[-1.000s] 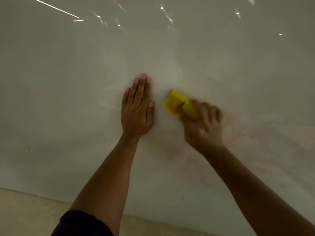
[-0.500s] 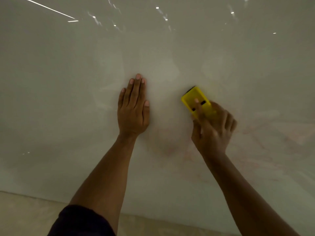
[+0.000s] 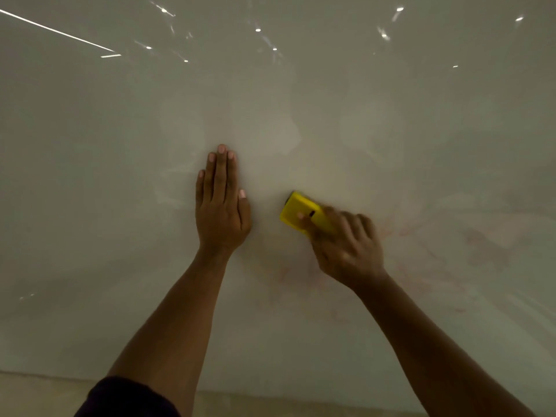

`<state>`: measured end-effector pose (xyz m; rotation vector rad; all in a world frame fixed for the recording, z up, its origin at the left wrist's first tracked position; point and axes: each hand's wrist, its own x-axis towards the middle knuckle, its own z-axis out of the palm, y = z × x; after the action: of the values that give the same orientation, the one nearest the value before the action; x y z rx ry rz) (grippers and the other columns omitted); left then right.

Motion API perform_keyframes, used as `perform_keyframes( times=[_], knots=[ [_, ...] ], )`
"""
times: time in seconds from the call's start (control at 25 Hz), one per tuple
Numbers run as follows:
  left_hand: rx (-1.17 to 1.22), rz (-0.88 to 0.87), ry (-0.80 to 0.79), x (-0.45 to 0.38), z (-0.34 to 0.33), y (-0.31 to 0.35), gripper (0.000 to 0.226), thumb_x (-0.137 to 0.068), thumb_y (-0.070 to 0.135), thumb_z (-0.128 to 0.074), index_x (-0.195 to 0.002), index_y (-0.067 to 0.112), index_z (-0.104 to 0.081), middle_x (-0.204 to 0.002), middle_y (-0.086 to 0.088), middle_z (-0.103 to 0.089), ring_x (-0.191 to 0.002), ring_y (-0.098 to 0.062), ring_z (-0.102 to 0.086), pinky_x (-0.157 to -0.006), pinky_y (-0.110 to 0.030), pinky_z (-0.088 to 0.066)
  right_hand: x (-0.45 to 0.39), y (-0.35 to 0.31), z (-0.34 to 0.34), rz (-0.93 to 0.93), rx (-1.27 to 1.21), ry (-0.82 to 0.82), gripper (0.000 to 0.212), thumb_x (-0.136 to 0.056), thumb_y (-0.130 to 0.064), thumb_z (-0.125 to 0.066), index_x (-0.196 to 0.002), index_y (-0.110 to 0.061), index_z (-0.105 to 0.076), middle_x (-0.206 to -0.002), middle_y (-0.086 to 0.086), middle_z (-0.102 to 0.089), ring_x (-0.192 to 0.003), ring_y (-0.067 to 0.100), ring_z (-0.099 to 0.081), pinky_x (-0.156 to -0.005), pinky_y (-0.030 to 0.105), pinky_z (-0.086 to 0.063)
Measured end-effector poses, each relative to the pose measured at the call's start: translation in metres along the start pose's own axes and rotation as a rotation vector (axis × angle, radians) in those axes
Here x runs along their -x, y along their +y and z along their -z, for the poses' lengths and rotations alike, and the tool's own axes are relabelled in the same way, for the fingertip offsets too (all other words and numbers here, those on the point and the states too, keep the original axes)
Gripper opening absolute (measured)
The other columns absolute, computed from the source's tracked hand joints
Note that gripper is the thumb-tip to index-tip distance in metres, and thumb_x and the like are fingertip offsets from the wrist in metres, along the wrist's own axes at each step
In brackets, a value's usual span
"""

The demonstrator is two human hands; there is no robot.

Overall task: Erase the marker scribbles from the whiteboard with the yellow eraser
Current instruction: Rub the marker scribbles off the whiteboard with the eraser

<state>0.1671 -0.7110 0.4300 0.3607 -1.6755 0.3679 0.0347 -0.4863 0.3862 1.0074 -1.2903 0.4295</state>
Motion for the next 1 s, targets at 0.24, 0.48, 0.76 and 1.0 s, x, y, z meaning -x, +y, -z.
perform_keyframes(
  times=[0.24, 0.48, 0.76, 1.0],
  knots=[
    [0.028, -0.132, -0.053, -0.016, 0.000, 0.022, 0.065, -0.106, 0.020, -0.034, -0.165, -0.005, -0.028, -0.174, -0.021, -0.025, -0.164, -0.033, -0.021, -0.135, -0.044, -0.016, 0.011, -0.003, 0.009, -0.133, -0.031, 0.009, 0.045, -0.092, -0.018, -0.075, -0.137, -0.022, -0.069, -0.117, 0.024, -0.070, -0.088, 0.041, -0.063, -0.076, 0.045, -0.051],
    [0.086, -0.315, -0.052, -0.048, -0.005, 0.085, 0.067, -0.103, 0.022, -0.039, -0.166, 0.000, -0.030, -0.174, -0.018, -0.028, -0.163, -0.031, -0.025, -0.134, -0.043, -0.016, 0.033, 0.026, 0.026, -0.521, 0.001, 0.054, 0.047, -0.098, -0.021, -0.069, -0.144, -0.027, -0.062, -0.130, 0.024, -0.064, -0.107, 0.041, -0.059, -0.090, 0.049, -0.046],
    [0.087, -0.282, -0.068, -0.051, -0.008, 0.110, 0.069, -0.101, 0.022, -0.040, -0.165, -0.003, -0.031, -0.173, -0.021, -0.028, -0.163, -0.034, -0.024, -0.134, -0.047, -0.019, 0.056, 0.061, 0.038, -0.565, 0.047, 0.035, 0.046, -0.101, -0.019, -0.065, -0.147, -0.022, -0.060, -0.134, 0.027, -0.059, -0.111, 0.043, -0.056, -0.094, 0.050, -0.043],
    [0.063, -0.334, -0.085, -0.055, -0.010, 0.116, 0.070, -0.101, 0.022, -0.037, -0.165, -0.005, -0.029, -0.173, -0.023, -0.026, -0.163, -0.035, -0.023, -0.135, -0.046, -0.019, 0.052, 0.078, 0.037, -0.797, 0.025, 0.119, 0.043, -0.105, -0.023, -0.060, -0.147, -0.018, -0.059, -0.128, 0.030, -0.060, -0.113, 0.041, -0.051, -0.094, 0.052, -0.043]
  ],
)
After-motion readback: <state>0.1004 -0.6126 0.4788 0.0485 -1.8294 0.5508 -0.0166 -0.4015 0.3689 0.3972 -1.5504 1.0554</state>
